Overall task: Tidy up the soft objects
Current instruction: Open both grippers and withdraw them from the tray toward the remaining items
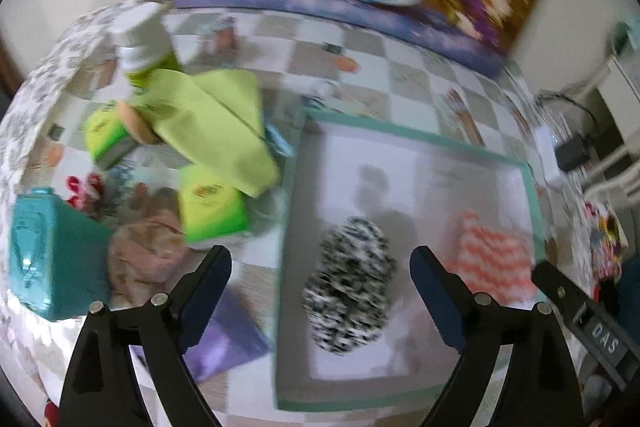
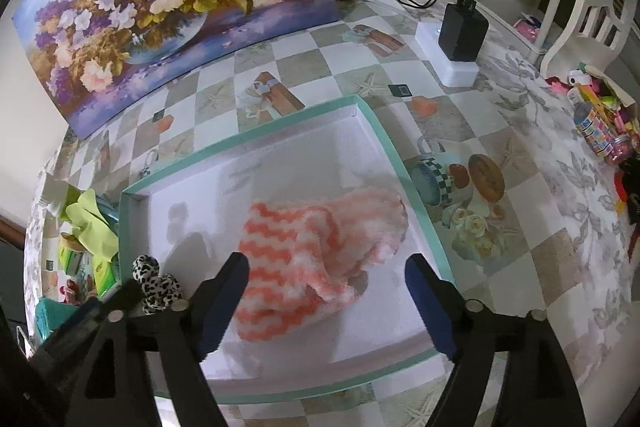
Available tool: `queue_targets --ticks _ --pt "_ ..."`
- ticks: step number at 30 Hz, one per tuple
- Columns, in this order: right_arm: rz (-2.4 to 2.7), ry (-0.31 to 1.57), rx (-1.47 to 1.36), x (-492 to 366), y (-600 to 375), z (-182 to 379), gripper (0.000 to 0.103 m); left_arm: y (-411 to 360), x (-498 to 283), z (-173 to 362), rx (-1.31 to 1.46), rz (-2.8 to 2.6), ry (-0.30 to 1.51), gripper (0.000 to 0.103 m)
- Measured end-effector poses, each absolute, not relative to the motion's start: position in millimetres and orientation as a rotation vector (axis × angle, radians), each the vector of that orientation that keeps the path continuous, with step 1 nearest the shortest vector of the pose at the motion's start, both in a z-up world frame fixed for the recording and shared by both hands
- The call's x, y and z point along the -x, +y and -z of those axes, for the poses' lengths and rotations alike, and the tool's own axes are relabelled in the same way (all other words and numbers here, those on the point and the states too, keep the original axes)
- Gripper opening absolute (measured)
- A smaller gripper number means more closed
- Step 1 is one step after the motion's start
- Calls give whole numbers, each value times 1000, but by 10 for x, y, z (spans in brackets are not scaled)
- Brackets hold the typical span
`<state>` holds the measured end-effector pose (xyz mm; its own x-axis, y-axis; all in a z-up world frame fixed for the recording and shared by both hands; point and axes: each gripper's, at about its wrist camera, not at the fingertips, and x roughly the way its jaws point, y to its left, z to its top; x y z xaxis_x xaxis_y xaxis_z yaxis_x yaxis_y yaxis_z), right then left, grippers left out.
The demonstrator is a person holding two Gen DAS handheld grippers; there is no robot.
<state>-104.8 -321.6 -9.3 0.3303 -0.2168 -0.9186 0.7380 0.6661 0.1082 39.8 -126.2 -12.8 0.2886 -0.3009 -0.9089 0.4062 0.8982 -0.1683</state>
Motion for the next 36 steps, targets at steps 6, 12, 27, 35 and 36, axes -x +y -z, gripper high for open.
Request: queue_targets --ticks 6,12,27,35,36 --pt "671 1070 -549 1012 -3174 103 95 -921 -635 17 -53 353 1157 92" --pt "650 1077 -507 928 -3080 94 96 -515 -845 -130 -4 239 1112 92" --pt "458 1066 -479 584 -2541 92 97 441 -1143 -192 156 39 1109 92" --pt "312 1060 -442 271 -2122 99 97 392 -1217 -214 119 99 1103 92" --pt "300 1059 -435 234 -2078 97 97 365 -1230 -211 112 113 1105 92"
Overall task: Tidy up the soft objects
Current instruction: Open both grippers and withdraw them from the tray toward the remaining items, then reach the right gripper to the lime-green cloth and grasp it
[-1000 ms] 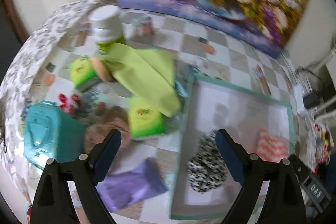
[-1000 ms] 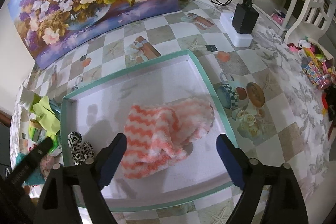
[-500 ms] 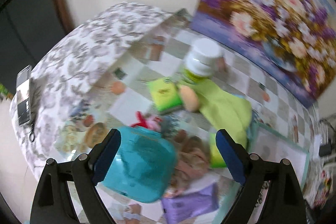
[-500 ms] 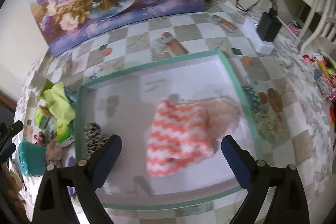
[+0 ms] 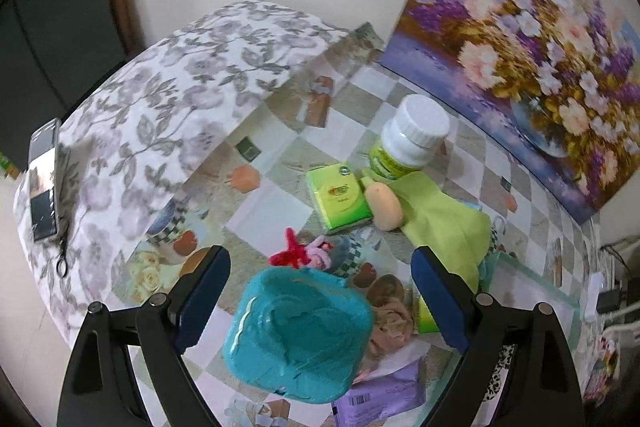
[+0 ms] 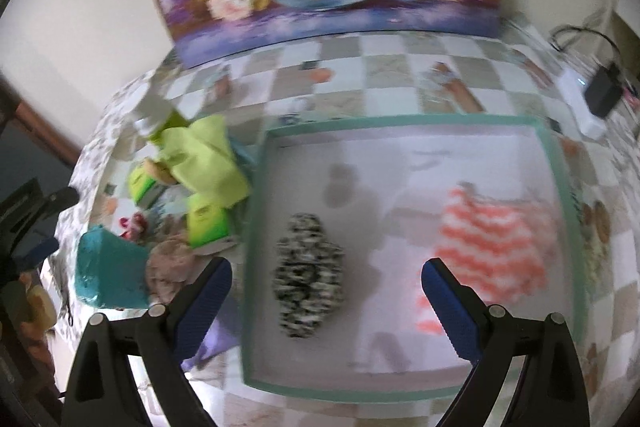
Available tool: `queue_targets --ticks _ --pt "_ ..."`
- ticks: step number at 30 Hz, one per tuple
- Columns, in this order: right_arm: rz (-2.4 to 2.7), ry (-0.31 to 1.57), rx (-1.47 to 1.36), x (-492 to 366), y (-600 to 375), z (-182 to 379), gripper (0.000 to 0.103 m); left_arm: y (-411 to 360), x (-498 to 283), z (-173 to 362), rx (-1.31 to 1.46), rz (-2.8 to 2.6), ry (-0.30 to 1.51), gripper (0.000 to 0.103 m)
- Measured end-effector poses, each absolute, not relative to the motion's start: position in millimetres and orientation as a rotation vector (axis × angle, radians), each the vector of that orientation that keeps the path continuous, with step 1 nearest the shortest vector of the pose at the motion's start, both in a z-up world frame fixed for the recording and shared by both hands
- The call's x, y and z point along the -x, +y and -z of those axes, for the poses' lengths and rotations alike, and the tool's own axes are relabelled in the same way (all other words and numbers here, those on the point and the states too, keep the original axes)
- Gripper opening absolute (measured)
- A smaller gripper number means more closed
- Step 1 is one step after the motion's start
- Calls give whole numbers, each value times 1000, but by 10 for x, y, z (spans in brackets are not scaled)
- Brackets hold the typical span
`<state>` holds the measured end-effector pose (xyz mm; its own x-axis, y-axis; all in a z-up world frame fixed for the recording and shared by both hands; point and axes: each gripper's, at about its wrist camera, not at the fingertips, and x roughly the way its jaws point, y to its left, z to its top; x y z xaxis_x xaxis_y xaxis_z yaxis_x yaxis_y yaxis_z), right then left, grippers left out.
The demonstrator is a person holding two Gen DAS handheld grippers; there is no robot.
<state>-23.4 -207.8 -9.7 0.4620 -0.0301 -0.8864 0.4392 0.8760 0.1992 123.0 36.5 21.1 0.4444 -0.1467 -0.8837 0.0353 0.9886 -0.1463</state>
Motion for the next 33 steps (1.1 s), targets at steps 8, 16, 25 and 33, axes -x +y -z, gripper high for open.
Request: queue_targets --ticks 8,16,25,33 --pt "184 1048 -421 -135 -1753 149 97 291 -1370 -134 114 165 1123 103" --pt "120 1045 -355 -459 -1575 189 97 345 -1731 -74 117 201 1217 103" --pt "88 1086 -265 -1009 -1492 321 88 162 -2299 109 -85 288 1344 103" --pt "64 1136 -244 -1367 -1551 516 78 -45 -2526 441 -249 410 1415 103"
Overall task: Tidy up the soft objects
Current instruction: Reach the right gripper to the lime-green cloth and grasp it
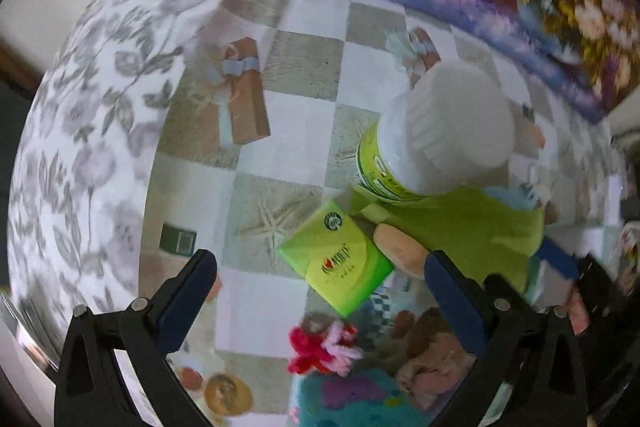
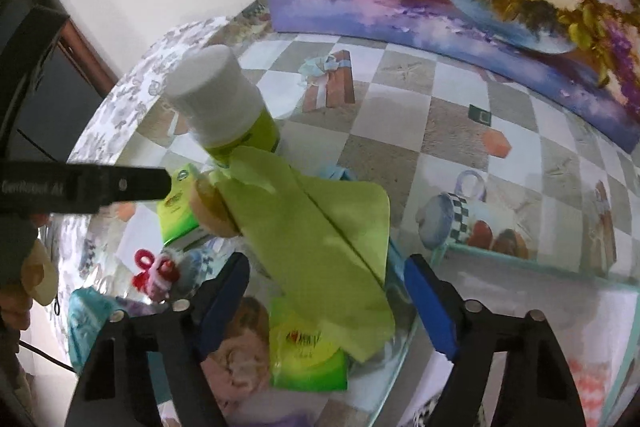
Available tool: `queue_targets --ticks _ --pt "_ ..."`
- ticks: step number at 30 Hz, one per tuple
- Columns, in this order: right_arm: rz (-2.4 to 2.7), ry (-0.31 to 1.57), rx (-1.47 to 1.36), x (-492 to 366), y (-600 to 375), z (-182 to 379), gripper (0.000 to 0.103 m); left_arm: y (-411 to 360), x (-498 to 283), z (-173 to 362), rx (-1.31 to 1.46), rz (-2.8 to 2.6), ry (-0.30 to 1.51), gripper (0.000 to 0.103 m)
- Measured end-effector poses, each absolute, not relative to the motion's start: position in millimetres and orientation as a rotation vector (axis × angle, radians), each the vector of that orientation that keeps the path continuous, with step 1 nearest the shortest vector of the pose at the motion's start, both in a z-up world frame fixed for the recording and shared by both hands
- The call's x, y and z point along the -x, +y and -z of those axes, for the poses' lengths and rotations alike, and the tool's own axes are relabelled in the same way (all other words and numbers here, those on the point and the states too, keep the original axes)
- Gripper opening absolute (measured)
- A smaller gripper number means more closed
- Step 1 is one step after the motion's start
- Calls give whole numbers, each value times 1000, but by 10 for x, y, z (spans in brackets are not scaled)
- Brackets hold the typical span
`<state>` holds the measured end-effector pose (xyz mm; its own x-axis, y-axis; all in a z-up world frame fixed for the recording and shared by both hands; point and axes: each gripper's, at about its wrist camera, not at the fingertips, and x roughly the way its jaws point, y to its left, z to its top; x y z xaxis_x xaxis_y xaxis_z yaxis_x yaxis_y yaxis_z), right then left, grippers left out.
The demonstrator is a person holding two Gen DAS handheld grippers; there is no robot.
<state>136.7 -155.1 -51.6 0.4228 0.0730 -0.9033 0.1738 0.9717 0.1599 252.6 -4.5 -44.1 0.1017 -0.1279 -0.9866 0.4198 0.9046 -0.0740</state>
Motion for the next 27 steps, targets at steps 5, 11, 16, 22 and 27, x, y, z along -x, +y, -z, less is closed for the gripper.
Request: queue_targets --ticks 5,11,16,22,27 --pt "60 1166 -228 -1517 -1569 653 68 -135 -2560 554 -280 476 1421 103" --pt "50 1170 -250 -1553 -1622 762 49 -72 -2489 513 -293 546 1394 103" --pt "33 1154 -256 -1539 -1591 776 33 7 -2425 500 -316 579 1387 103" --pt "33 1130 -247 -1494 -1570 705 25 244 -2350 373 -323 644 1359 103" --pt "33 1118 -262 -1450 -1571 659 23 205 -2346 503 -420 633 1372 102"
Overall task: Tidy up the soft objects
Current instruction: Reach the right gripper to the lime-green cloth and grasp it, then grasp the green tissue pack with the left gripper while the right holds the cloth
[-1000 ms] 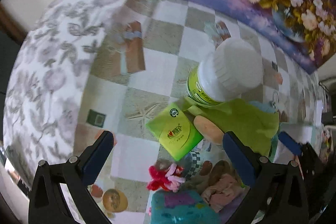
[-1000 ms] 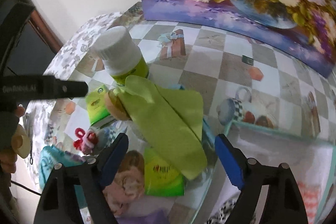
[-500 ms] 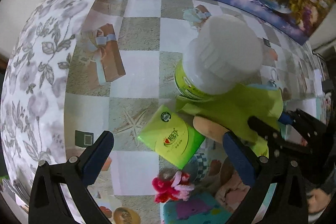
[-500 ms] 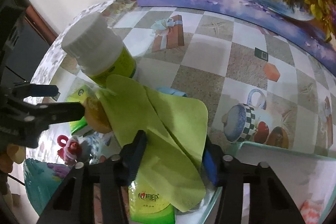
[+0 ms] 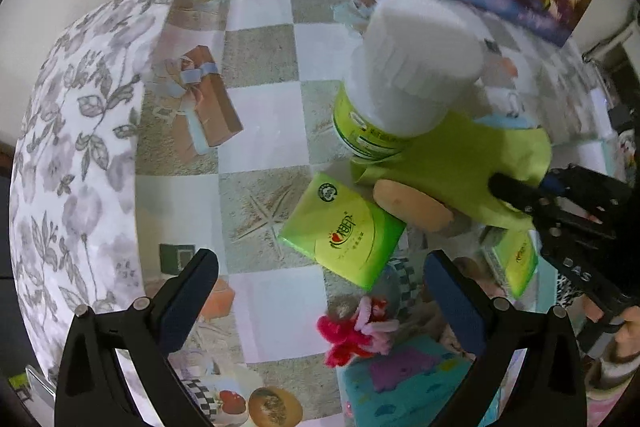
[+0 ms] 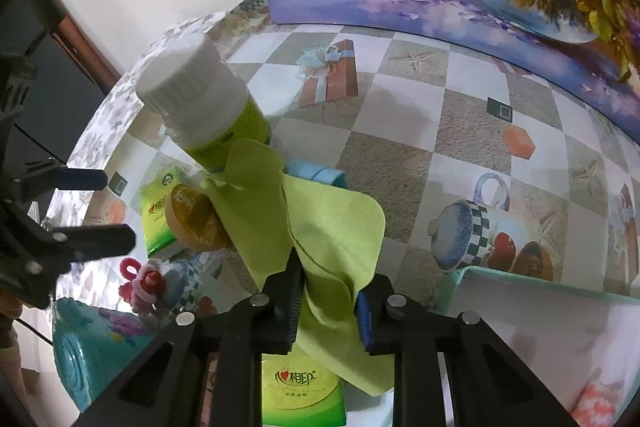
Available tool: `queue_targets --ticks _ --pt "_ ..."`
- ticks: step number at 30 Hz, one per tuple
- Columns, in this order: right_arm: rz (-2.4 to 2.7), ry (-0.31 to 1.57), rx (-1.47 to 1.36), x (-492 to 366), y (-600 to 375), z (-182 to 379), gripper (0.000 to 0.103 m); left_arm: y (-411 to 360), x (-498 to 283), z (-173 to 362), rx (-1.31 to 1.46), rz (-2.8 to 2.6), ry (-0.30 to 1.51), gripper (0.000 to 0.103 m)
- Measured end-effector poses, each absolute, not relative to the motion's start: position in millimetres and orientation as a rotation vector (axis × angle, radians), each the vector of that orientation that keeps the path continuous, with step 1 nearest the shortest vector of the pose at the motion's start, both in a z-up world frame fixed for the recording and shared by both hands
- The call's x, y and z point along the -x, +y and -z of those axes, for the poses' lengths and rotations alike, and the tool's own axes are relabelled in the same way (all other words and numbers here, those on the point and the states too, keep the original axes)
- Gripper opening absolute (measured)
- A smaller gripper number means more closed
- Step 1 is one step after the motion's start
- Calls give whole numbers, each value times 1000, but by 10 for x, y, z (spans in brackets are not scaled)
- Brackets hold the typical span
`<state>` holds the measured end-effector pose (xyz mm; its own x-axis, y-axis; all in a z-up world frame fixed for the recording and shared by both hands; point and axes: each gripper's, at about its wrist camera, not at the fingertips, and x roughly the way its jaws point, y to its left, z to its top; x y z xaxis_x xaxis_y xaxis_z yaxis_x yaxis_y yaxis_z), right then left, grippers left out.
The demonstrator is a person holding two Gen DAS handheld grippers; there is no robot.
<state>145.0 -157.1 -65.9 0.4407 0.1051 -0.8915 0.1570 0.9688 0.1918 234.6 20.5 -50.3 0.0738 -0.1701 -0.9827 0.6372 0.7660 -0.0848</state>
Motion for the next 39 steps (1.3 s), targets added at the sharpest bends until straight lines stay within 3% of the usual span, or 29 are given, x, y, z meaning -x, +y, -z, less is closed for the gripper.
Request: queue_targets --ticks 4,8,11,22,32,39 --pt "27 1102 -284 -1407 -1592 613 22 74 -2344 616 -459 639 1394 99" --pt "24 1074 -304 -1362 -1625 535 21 -15 -2351 724 -518 626 1419 78" --pt "26 1060 -331 -1335 -1666 496 21 -25 -2358 755 -515 627 1425 71" --pt "21 1073 -369 -1245 -1693 514 21 19 -2295 583 -457 496 1378 70" --pt "24 1077 -400 -1149 -1713 548 21 423 -1954 76 -106 283 1291 70" --pt "3 1077 -447 -1079 -1711 529 20 252 -1629 -157 57 200 1250 70"
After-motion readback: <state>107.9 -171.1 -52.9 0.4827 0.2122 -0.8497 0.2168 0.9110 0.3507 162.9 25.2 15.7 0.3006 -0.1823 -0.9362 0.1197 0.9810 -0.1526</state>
